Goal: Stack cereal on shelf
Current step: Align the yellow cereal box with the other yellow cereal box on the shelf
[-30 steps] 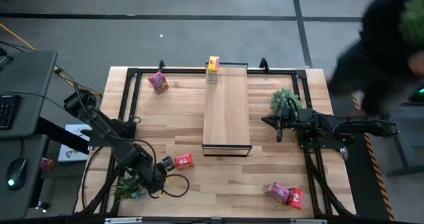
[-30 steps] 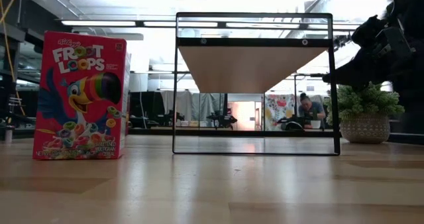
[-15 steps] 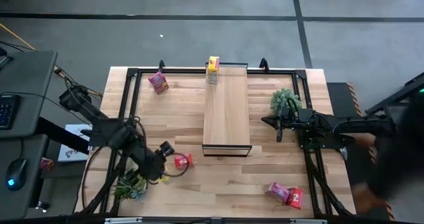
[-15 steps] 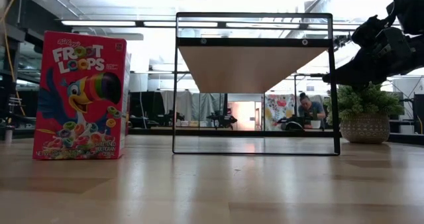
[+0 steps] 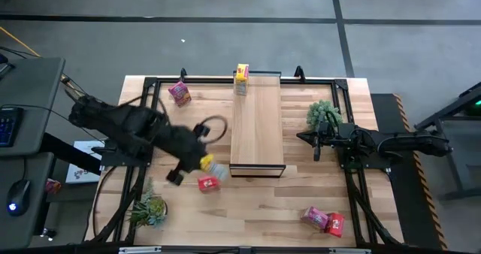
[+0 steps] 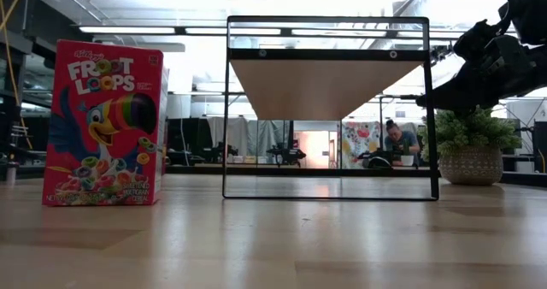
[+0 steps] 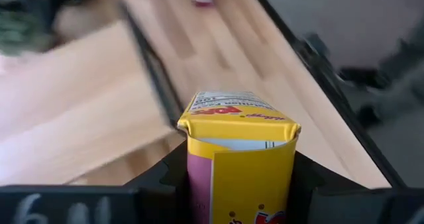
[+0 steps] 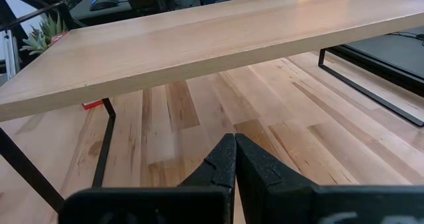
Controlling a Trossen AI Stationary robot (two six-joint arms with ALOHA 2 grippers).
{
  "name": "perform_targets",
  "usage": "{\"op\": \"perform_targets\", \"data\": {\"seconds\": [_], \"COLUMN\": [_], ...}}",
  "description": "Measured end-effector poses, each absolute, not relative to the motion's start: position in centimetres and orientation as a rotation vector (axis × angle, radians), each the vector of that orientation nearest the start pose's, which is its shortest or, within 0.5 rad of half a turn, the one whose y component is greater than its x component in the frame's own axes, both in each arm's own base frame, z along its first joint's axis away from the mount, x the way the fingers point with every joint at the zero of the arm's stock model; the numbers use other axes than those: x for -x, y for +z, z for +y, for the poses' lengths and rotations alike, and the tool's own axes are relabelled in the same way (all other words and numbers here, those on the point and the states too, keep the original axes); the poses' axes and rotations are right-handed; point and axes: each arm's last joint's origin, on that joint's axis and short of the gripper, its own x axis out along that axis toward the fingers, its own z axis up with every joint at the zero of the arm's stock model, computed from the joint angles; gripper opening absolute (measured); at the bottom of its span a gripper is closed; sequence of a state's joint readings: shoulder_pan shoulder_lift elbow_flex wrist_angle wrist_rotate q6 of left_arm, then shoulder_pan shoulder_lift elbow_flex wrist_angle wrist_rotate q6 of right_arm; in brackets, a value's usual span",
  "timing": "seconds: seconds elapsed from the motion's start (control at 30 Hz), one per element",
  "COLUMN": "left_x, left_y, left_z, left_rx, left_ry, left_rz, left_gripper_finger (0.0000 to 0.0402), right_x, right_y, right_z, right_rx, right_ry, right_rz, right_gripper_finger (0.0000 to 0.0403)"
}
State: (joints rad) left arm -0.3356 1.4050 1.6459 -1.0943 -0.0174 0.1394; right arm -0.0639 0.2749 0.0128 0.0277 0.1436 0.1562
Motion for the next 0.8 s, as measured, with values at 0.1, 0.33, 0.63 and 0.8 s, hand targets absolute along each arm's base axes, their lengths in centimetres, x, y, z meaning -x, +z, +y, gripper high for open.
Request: {"op": "perform_targets", "data": {"seconds": [0.1,0.33,0.63,0.8], "left_x": [-27.0,-33.8,-42.0,-42.9], "left_y": [42.1,42.9,39.7,38.1], "left_z": [-7.7,-5.1,2.8,6.9], "left_rx": [-0.269,-0.357,-0.221,-0.072], "left_ry": [-0.307,-0.149,0.195,0.345], "left_rz": [0.788,0.823,0.849,0.863], "left_gripper_finger": [0.0132,0.0132,0.0132,0.0132], "right_x": [-11.1,-11.1,-11.1,-11.1], "right_y": [14.7,14.7,14.7,14.7], "right_z": [-1.1,-1.1,-1.1,-1.1], "right_rx": [-0.146,-0.146,-0.146,-0.146], "right_ry": [-0.224,-0.224,-0.224,-0.224], "right_rz": [0.218,0.218,0.218,0.218], "right_gripper_finger": [0.0000,0.0000,0.0000,0.0000]}}
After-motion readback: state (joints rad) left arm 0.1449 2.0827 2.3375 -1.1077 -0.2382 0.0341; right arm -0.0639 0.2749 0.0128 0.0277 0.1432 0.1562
